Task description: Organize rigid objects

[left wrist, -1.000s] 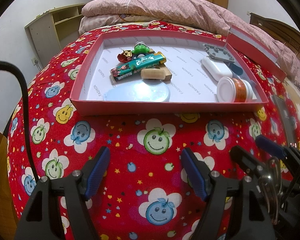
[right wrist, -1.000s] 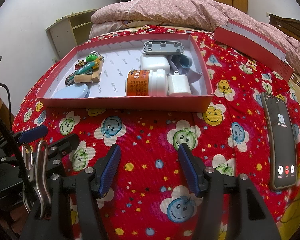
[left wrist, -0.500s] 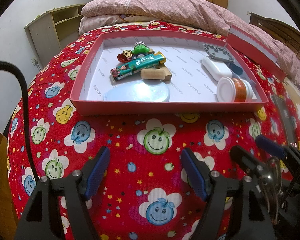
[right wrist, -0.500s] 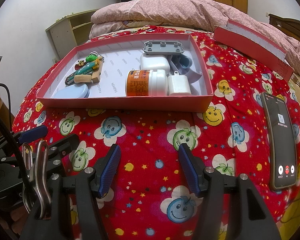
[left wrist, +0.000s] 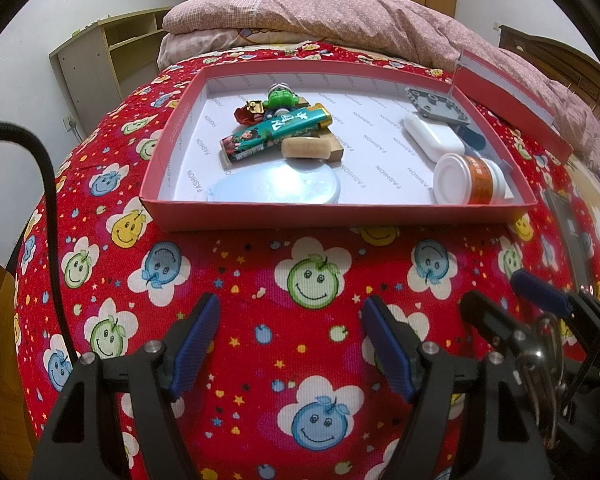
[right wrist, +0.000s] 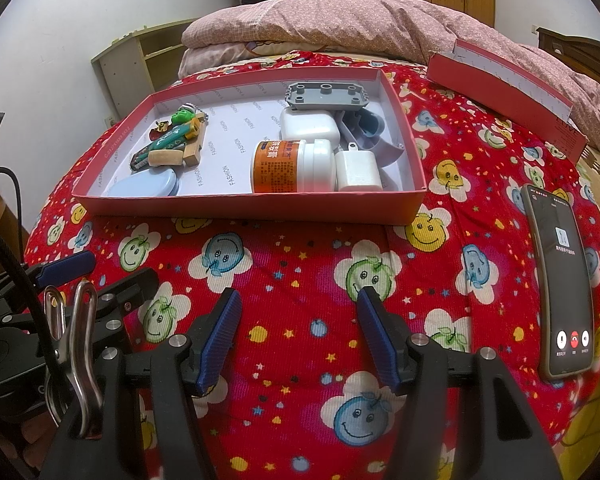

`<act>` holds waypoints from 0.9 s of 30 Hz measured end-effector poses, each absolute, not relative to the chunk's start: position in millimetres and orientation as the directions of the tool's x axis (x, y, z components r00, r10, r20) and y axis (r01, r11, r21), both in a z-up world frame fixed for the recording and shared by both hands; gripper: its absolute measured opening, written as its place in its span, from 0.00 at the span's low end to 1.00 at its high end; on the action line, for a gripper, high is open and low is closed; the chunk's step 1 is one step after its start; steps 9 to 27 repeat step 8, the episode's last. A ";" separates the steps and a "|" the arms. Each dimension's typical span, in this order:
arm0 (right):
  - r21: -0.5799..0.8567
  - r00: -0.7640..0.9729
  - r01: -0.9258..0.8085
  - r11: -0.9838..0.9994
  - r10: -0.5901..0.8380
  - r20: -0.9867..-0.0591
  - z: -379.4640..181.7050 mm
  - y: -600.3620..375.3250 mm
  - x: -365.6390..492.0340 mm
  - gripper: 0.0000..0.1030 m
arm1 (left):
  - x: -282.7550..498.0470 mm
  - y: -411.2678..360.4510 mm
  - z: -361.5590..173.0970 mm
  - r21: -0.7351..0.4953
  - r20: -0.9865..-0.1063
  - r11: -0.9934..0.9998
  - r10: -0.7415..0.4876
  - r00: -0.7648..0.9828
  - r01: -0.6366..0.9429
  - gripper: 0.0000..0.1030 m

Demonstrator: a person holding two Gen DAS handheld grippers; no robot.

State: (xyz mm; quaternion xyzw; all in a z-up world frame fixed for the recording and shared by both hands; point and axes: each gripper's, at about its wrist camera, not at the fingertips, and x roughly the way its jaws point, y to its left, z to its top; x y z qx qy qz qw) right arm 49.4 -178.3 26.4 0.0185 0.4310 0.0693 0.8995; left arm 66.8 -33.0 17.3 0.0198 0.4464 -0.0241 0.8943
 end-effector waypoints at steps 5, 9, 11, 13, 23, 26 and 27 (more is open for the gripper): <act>0.093 0.620 -0.109 0.990 0.141 -0.772 25.9 -178.2 48.3 0.60 | 66.8 -33.0 17.4 0.014 -0.800 0.998 -0.025 0.600 0.061 0.75; 0.093 0.620 -0.109 0.990 0.141 -0.772 26.2 -178.4 49.1 0.60 | 66.6 -33.1 17.3 0.014 -0.800 0.998 -0.025 0.600 0.061 0.75; 0.093 0.620 -0.109 0.990 0.141 -0.772 26.2 -178.4 49.1 0.60 | 66.6 -33.1 17.3 0.014 -0.800 0.998 -0.025 0.600 0.061 0.75; 0.093 0.620 -0.109 0.990 0.141 -0.772 26.2 -178.4 49.1 0.60 | 66.6 -33.1 17.3 0.014 -0.800 0.998 -0.025 0.600 0.061 0.75; 0.093 0.620 -0.109 0.990 0.141 -0.772 26.2 -178.4 49.1 0.60 | 66.6 -33.1 17.3 0.014 -0.800 0.998 -0.025 0.600 0.061 0.75; 0.093 0.620 -0.109 0.990 0.141 -0.772 26.2 -178.4 49.1 0.60 | 66.6 -33.1 17.3 0.014 -0.800 0.998 -0.025 0.600 0.061 0.75; 0.093 0.620 -0.109 0.990 0.141 -0.772 26.2 -178.4 49.1 0.60 | 66.6 -33.1 17.3 0.014 -0.800 0.998 -0.025 0.600 0.061 0.75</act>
